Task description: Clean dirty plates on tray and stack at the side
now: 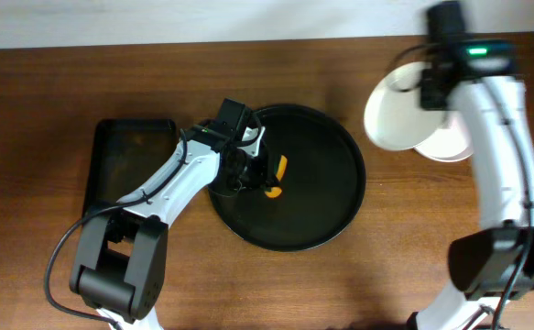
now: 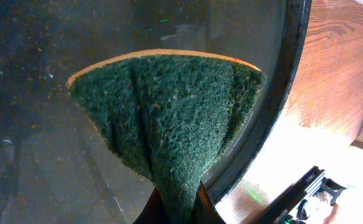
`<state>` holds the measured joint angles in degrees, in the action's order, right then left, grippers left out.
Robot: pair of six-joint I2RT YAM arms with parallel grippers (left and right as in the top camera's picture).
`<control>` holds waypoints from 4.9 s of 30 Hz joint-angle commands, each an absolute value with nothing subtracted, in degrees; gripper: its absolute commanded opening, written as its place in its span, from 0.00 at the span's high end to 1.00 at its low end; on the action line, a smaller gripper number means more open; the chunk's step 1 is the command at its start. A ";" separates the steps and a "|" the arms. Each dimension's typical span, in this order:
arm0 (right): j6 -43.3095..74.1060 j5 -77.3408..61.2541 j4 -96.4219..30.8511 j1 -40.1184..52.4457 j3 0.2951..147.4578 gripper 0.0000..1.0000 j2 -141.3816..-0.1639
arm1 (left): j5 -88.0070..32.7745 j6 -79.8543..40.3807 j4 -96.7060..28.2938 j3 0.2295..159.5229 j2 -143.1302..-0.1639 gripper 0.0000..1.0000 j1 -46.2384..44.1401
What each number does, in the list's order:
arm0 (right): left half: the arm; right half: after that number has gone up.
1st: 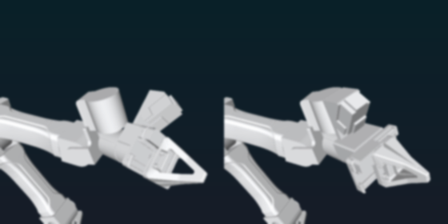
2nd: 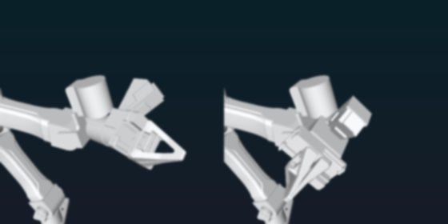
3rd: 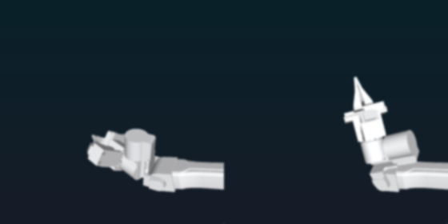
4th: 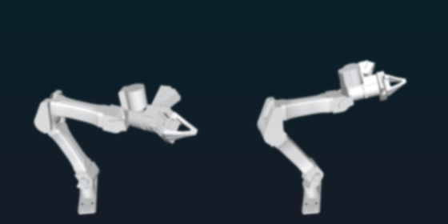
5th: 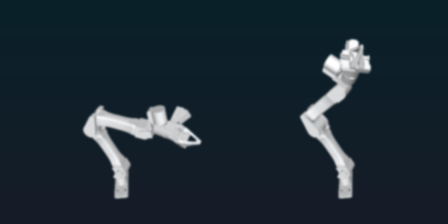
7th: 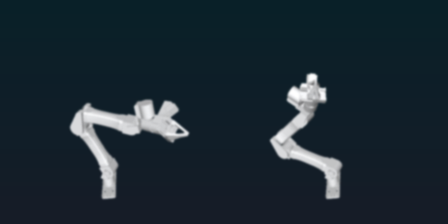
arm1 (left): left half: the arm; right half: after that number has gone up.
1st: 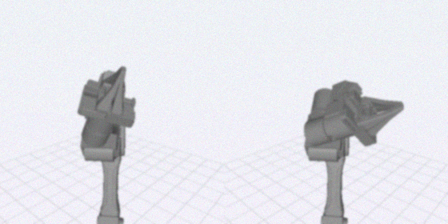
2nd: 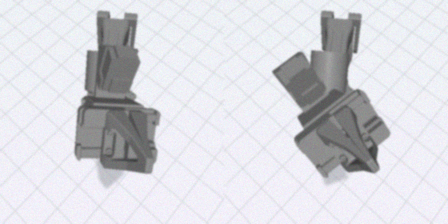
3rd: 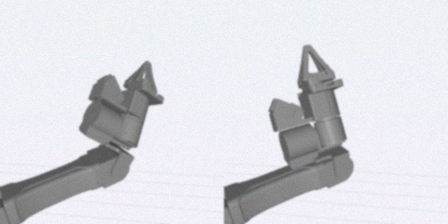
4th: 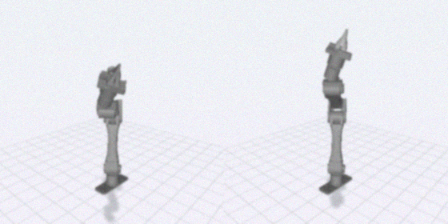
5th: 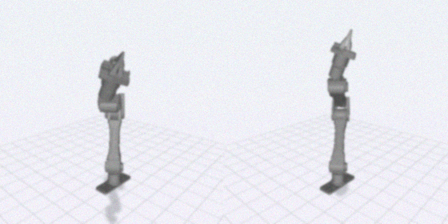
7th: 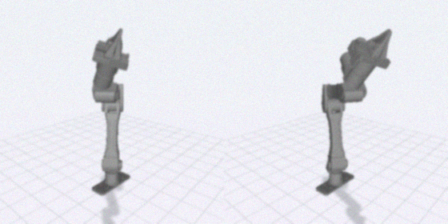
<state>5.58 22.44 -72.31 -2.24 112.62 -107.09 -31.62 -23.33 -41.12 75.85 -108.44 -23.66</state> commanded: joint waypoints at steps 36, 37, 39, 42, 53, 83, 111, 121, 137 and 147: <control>-9.43 -20.14 -91.98 -3.55 134.80 0.34 -123.37 | 23.66 -22.85 -48.77 79.55 -89.41 0.92 -21.12; -9.37 -20.14 -92.18 -0.95 134.72 0.34 -123.37 | 25.36 -22.83 -50.19 79.55 -88.55 0.92 -19.97; -7.97 -19.66 -91.66 3.27 134.63 0.34 -123.37 | 27.07 -22.72 -53.84 79.55 -87.94 0.98 -16.84; -3.03 -16.43 -90.39 8.56 134.61 0.33 -123.37 | 26.85 -22.59 -58.65 79.53 -89.27 1.00 -11.88; -2.28 -15.81 -88.86 14.31 134.02 0.29 -123.48 | 26.81 -18.06 -51.99 76.84 -102.17 0.92 -4.21; -4.21 -18.41 -97.08 1.10 133.99 0.01 -121.75 | 4.05 -12.51 -46.48 84.90 -96.40 0.01 -4.21; -4.25 -13.17 -91.48 2.98 133.93 0.01 -80.51 | 4.05 -12.51 -46.52 84.79 -96.18 0.01 -4.23; -4.25 -7.20 -66.52 2.98 105.03 0.01 -43.35 | 4.05 -12.51 -46.52 84.79 -96.18 0.01 -4.21; 2.26 -7.22 4.32 2.98 17.63 0.01 -0.21 | 4.05 -12.51 -46.52 84.79 -96.18 0.01 -4.21; 2.24 -6.92 12.56 2.98 1.43 0.01 -0.19 | 4.05 -12.51 -46.52 84.79 -96.18 0.01 -4.23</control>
